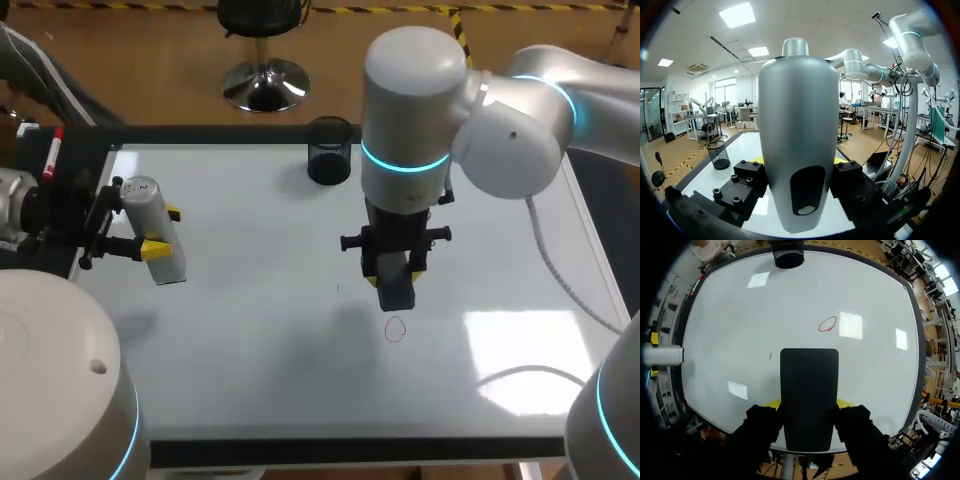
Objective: Pick up the inspection probe, press it on each red-marked spot on the whiteboard one by one, put down the probe, pick up the eraser, and wipe off all the red marks.
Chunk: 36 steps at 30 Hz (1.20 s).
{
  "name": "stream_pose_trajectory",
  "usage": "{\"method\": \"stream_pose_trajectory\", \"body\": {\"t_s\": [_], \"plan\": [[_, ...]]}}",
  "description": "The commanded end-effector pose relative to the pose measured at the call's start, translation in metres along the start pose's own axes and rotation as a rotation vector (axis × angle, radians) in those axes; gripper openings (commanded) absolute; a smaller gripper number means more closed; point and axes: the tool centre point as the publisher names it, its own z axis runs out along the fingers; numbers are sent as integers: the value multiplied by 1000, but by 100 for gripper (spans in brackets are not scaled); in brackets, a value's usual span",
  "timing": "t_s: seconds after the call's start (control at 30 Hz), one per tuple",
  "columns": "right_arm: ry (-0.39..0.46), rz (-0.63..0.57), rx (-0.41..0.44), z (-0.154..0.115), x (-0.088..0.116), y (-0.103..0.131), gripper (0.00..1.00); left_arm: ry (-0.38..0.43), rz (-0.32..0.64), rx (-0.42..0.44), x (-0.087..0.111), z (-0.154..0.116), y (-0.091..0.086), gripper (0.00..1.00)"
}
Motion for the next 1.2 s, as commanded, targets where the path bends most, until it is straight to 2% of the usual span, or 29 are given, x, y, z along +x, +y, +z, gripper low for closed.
{"method": "stream_pose_trajectory", "body": {"t_s": [0.03, 0.23, 0.67, 0.9, 0.97, 1.2], "plan": [[15, 4, -14, -6, -22, -8, 0, 1, 3, 2, 0, 0, 0, 0], [15, -19, -19, -6, -42, -13, 0, 1, 3, 2, 0, 0, 0, 0], [18, 7, -17, -4, -85, -16, 0, 1, 3, 2, 0, 0, 0, 0], [4, -5, -4, -4, -96, -15, 0, 1, 3, 2, 0, 0, 0, 0], [25, -11, 5, -4, -100, -14, 0, 1, 3, 2, 0, 0, 0, 0], [25, -11, 5, -4, -100, -14, 0, 1, 3, 2, 0, 0, 0, 0]]}}
